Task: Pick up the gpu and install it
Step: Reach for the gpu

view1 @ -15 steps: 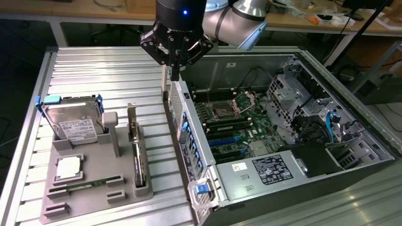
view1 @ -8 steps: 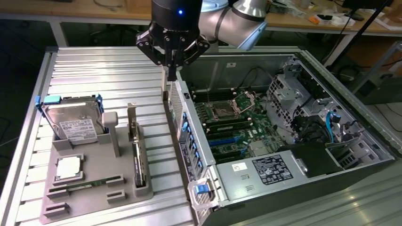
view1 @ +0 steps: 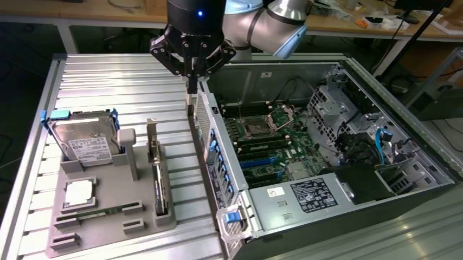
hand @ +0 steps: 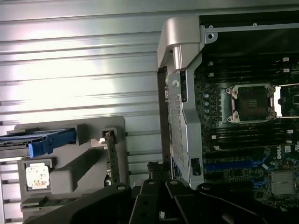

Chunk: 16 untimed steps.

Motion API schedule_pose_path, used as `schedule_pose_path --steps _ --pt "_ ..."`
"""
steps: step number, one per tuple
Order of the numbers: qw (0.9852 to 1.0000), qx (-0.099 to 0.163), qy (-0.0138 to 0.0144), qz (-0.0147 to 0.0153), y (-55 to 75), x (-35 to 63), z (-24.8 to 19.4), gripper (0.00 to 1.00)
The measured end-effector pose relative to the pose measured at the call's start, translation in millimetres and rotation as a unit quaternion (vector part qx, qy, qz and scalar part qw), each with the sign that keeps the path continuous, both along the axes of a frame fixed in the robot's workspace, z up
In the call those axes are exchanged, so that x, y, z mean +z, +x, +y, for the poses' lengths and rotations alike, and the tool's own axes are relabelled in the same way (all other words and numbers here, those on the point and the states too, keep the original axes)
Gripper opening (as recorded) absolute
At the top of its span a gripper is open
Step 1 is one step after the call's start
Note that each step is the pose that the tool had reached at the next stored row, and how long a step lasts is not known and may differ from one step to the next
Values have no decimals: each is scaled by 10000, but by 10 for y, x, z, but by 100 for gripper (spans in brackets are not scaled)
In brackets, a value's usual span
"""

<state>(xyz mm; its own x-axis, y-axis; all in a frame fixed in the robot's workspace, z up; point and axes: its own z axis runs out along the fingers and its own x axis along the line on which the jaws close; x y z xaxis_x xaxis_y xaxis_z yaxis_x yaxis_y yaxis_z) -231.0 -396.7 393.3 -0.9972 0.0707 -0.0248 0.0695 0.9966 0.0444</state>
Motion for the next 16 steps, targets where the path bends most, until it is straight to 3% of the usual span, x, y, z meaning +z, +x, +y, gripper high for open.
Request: schedule_pose_path --steps 16 --pt "10000 0 1 0 -227 0 -3 11"
